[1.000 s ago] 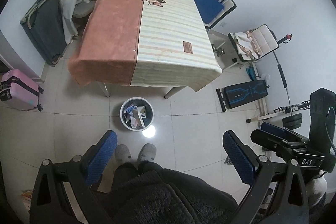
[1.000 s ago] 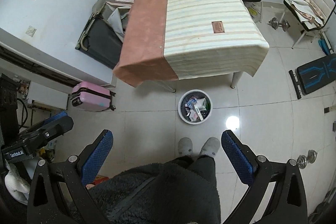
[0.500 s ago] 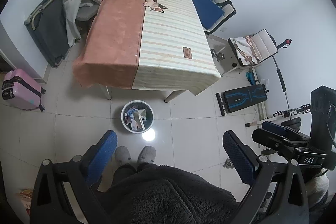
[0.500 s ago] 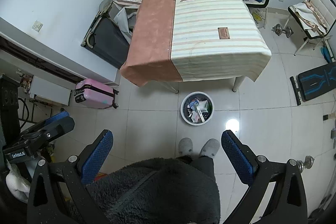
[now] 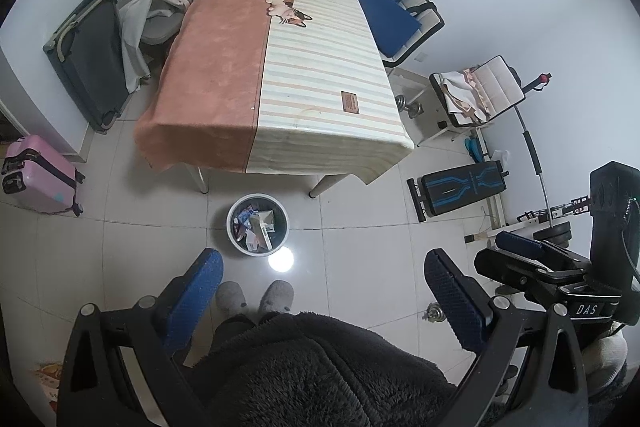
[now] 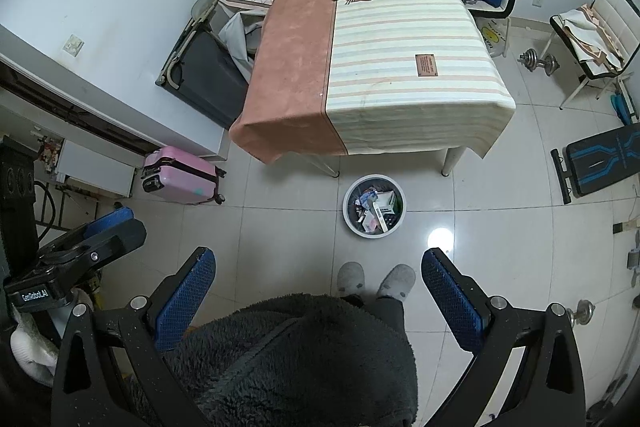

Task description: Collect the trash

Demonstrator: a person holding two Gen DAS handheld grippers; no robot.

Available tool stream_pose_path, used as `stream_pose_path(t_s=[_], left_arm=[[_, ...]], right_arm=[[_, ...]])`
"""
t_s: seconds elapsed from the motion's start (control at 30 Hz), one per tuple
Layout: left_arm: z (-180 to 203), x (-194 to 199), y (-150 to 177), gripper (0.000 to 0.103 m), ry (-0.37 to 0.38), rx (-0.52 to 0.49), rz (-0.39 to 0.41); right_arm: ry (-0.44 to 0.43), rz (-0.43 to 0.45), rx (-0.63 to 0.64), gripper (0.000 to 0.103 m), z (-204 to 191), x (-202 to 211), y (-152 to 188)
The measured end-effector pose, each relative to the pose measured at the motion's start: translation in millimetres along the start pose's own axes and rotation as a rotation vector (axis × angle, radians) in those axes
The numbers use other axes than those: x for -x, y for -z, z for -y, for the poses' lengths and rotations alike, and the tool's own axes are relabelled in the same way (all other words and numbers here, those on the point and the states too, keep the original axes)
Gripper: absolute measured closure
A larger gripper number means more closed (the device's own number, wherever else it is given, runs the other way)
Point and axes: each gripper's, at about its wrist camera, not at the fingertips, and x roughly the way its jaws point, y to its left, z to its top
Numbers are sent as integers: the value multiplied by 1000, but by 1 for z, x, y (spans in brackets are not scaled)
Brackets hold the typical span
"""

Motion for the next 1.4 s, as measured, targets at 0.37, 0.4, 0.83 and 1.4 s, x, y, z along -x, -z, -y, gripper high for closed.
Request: stream_pose_path(t_s=[0.37,0.4,0.83,1.4], left_arm=[[2,1,2,0,-5,-2,-15],[2,1,2,0,-6,-4,-17],[4,0,3,0,0,-13,-24],[3,1,4,0,2,-25,-24]], right_arm=[[-1,-10,9,0,3,10,1],[-1,-11,9,0,3,10,2],[10,-12,2,0,6,14,4],[6,-4,4,0,10,20,5]])
